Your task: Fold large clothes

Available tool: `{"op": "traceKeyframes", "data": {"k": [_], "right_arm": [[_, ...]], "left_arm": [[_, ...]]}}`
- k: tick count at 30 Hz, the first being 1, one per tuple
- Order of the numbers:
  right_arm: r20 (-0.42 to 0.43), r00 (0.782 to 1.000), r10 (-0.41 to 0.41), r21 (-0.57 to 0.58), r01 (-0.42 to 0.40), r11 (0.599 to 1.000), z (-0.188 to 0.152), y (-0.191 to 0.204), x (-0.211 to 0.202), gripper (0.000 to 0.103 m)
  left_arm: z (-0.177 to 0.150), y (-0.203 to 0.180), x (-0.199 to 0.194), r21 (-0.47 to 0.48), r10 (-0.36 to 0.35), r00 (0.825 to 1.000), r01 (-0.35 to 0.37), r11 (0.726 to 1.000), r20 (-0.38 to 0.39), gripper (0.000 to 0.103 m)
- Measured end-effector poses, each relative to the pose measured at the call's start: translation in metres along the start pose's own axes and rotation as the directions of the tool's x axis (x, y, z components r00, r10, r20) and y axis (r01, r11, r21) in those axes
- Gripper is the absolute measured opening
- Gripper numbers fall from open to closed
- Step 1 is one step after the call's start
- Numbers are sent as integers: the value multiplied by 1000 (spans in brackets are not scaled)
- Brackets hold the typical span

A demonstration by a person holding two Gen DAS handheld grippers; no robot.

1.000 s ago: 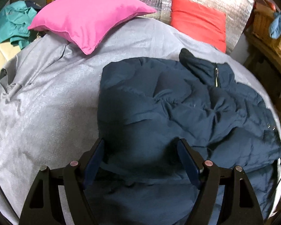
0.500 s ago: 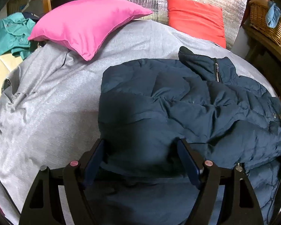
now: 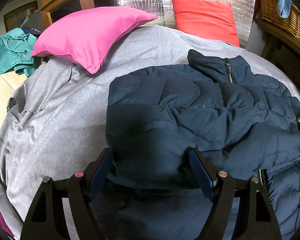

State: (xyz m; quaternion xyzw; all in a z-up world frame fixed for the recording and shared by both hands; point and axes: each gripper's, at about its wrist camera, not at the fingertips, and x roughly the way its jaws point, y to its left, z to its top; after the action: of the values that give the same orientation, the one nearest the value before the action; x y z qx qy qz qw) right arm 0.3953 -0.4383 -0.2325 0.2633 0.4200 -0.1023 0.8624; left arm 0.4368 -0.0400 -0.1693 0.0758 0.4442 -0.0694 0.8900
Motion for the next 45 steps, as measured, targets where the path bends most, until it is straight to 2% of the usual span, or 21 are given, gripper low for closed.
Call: {"op": "traceKeyframes", "data": {"k": [4, 10, 12, 13, 18, 20, 22, 25, 27, 30, 33, 34, 36, 37, 38, 39, 41, 43, 44, 45], "right_arm": [[-23, 1000, 17, 47, -16, 999, -1, -7, 4, 66], [-29, 998, 52, 75, -49, 996, -4, -12, 3, 66], [-19, 997, 69, 53, -68, 996, -5, -7, 1, 53], [-6, 998, 67, 42, -67, 997, -6, -5, -3, 50], [79, 996, 39, -40, -36, 999, -7, 10, -22, 46], [47, 999, 5, -56, -2, 998, -8, 9, -12, 46], [3, 1000, -1, -38, 1, 999, -7, 5, -2, 52], [-18, 999, 37, 18, -37, 999, -3, -3, -6, 54], [-28, 998, 56, 53, -54, 997, 0, -8, -13, 62], [40, 996, 84, 121, -88, 989, 7, -24, -39, 64], [136, 972, 192, 189, -216, 958, 9, -41, -69, 64], [138, 952, 271, 193, -295, 936, 7, -42, -75, 64], [93, 925, 370, 200, -381, 903, 1, -37, -74, 63], [49, 902, 429, 217, -429, 877, -4, -33, -69, 63], [-11, 870, 493, 245, -476, 845, -12, -26, -61, 63], [-58, 846, 530, 268, -498, 825, -19, -18, -52, 63], [-150, 825, 545, 284, -492, 823, -29, 0, -33, 63], [-212, 794, 569, 325, -492, 808, -41, 14, -13, 63], [-226, 786, 575, 344, -488, 802, -43, 18, -5, 64], [-238, 786, 570, 358, -475, 804, -45, 21, 2, 64]], "left_arm": [[0, -1, 0, 3, 3, 1000, -3, 1000, 0, 79], [0, -1, 1, 7, 7, 1000, -7, 1000, 0, 79], [0, -1, 1, 9, 9, 1000, -9, 1000, -1, 79], [0, -1, 2, 10, 11, 1000, -11, 1000, -2, 79], [0, -3, 2, 14, 16, 1000, -16, 1000, -4, 79], [0, -3, 2, 15, 14, 1000, -14, 1000, -3, 79], [-1, -2, 2, 13, 11, 1000, -11, 1000, -4, 79], [3, 4, -1, -6, -15, 1000, 14, 1000, -11, 79], [6, 13, -9, -39, -32, 999, 32, 999, 11, 79], [13, 40, -23, -135, -31, 997, 39, 990, 64, 79], [15, 65, -23, -230, -33, 997, 49, 972, 70, 80], [14, 70, -21, -251, -30, 998, 45, 967, 60, 80], [9, 74, -15, -282, -29, 999, 33, 959, 16, 80], [7, 72, -13, -284, -41, 999, 38, 958, -5, 80], [3, 68, -12, -283, -69, 997, 59, 957, -27, 80], [0, 63, -14, -283, -110, 993, 95, 954, -37, 80], [-8, 47, -21, -287, -216, 975, 195, 938, -46, 80], [-14, 33, -23, -293, -286, 955, 253, 922, -74, 80], [-19, 26, -22, -300, -322, 942, 282, 911, -91, 80], [-21, 22, -18, -307, -347, 932, 301, 903, -106, 80]]}}
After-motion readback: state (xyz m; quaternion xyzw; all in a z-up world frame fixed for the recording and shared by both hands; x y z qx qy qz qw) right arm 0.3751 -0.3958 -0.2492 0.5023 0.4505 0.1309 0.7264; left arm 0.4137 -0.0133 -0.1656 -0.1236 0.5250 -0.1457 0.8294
